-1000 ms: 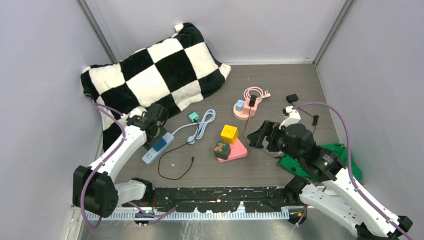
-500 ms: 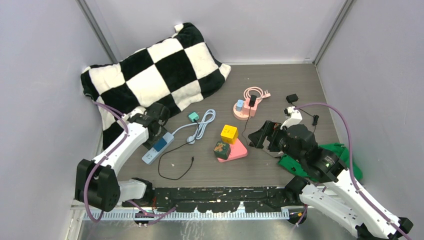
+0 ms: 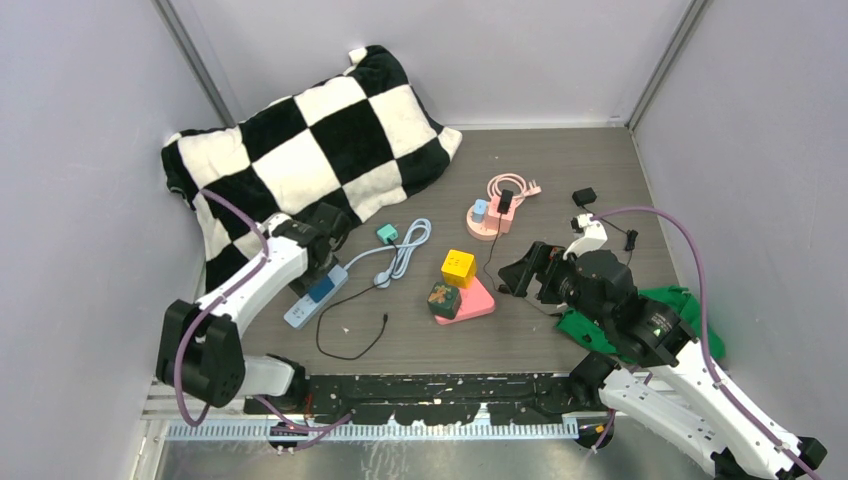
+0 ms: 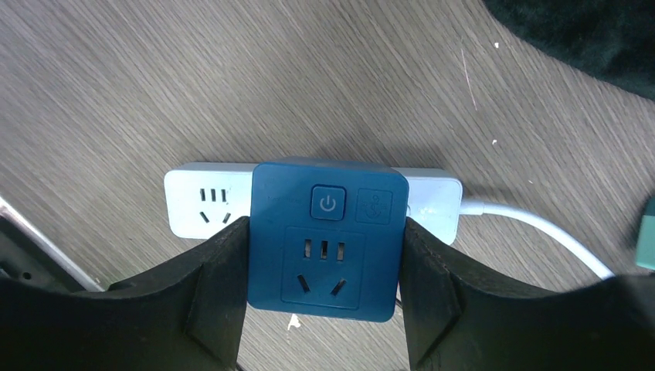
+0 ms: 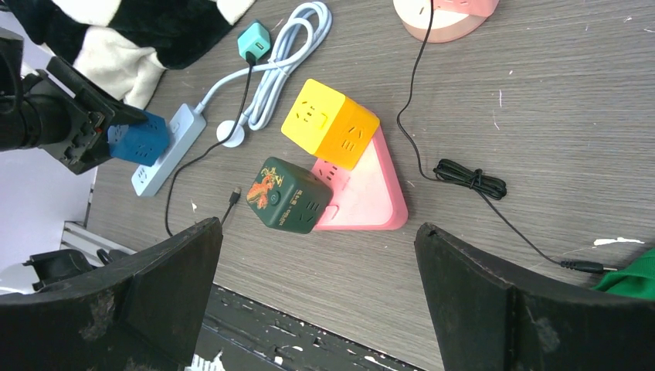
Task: Insert the plug
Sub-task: Insert the plug into the socket.
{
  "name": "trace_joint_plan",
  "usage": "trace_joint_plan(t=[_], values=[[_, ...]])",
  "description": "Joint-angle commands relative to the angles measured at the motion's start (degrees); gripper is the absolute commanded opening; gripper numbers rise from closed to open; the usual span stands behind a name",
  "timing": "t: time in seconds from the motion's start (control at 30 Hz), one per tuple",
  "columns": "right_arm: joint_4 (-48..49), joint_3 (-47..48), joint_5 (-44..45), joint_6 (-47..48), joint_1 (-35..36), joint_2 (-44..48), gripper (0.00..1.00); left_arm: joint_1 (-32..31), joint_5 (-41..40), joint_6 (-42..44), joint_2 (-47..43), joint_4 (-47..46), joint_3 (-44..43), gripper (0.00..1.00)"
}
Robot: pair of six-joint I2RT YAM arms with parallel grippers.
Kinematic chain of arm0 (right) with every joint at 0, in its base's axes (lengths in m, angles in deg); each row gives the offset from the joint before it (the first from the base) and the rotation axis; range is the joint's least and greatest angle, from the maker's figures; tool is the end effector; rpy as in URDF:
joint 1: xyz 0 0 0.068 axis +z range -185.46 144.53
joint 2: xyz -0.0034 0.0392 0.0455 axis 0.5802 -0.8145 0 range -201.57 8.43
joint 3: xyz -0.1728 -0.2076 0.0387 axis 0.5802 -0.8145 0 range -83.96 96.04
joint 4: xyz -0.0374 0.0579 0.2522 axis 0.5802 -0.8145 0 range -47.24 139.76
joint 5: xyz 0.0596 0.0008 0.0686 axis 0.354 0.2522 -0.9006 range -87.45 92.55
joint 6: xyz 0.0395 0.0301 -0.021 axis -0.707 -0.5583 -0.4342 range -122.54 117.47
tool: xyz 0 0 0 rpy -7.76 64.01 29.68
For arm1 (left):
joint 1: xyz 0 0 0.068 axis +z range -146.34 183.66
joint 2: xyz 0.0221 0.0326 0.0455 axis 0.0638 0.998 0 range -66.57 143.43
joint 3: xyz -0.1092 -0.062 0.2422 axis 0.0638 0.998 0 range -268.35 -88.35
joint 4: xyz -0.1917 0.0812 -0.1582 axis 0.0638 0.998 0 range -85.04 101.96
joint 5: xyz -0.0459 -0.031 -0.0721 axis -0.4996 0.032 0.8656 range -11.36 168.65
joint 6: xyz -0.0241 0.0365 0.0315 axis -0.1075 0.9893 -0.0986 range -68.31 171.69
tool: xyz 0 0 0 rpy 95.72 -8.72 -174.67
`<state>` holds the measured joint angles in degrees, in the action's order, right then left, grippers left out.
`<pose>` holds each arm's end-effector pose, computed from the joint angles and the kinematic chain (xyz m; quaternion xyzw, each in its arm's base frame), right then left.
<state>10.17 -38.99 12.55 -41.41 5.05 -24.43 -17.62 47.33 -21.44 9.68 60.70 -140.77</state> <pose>0.0966 0.0745 0.3165 0.0330 0.8522 0.2728 0.4453 0.2159 -0.0642 0.2230 -0.4412 0.8517 0.1184 0.2567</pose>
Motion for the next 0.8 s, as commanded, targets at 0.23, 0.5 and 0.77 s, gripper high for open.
trace_joint_plan(t=[0.23, 0.5, 0.77], values=[[-0.29, 0.71, 2.37, 1.34, -0.06, 0.69, 1.00, -5.79, 2.76, -10.50, 6.43, 3.58, 4.19, 0.00], [-0.14, 0.33, 2.67, 1.61, 0.03, 0.55, 0.99, -6.41, 5.54, -12.29, 5.27, 0.04, 7.19, 0.00], [-1.01, 0.55, 3.26, 1.83, -0.07, 1.04, 1.00, -6.32, 3.68, -11.76, 6.12, 0.40, 5.50, 0.01]])
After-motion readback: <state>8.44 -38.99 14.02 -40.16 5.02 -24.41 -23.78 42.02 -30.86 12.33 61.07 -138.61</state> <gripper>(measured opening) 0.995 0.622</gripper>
